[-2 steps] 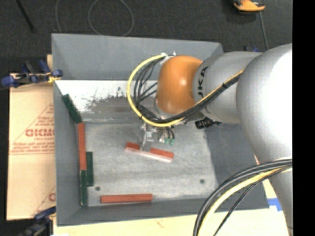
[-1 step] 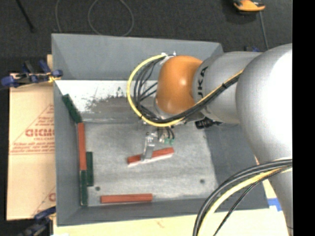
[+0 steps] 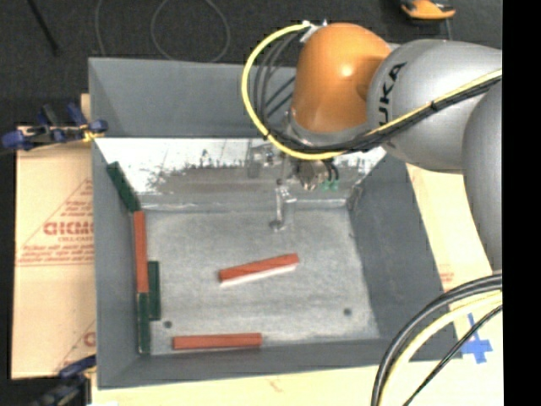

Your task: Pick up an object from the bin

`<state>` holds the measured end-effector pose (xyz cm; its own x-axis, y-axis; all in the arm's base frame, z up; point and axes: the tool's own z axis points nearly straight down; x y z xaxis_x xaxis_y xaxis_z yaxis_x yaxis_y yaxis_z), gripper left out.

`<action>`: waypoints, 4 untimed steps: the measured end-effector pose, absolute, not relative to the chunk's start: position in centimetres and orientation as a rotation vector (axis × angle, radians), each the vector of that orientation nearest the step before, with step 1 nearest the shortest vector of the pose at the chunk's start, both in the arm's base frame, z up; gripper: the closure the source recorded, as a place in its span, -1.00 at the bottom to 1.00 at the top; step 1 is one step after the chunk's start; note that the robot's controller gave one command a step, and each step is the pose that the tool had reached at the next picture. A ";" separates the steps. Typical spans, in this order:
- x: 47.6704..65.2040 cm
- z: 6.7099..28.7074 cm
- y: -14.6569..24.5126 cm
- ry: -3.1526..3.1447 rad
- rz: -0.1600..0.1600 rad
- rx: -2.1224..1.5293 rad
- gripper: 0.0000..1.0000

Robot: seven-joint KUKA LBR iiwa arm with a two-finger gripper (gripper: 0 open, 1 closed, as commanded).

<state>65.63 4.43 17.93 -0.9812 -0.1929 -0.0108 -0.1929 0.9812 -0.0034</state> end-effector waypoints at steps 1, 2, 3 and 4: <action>63.3 7.1 2.5 3.094 -0.002 -0.549 -1.00; 59.3 8.2 -0.3 3.062 -0.004 -0.697 -1.00; 50.7 7.1 1.8 3.097 0.002 -0.514 -1.00; 48.0 8.3 7.3 3.097 0.003 -0.458 -1.00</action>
Offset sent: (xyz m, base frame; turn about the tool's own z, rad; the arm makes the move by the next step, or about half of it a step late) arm -0.0226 -0.0173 -0.1066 -0.1600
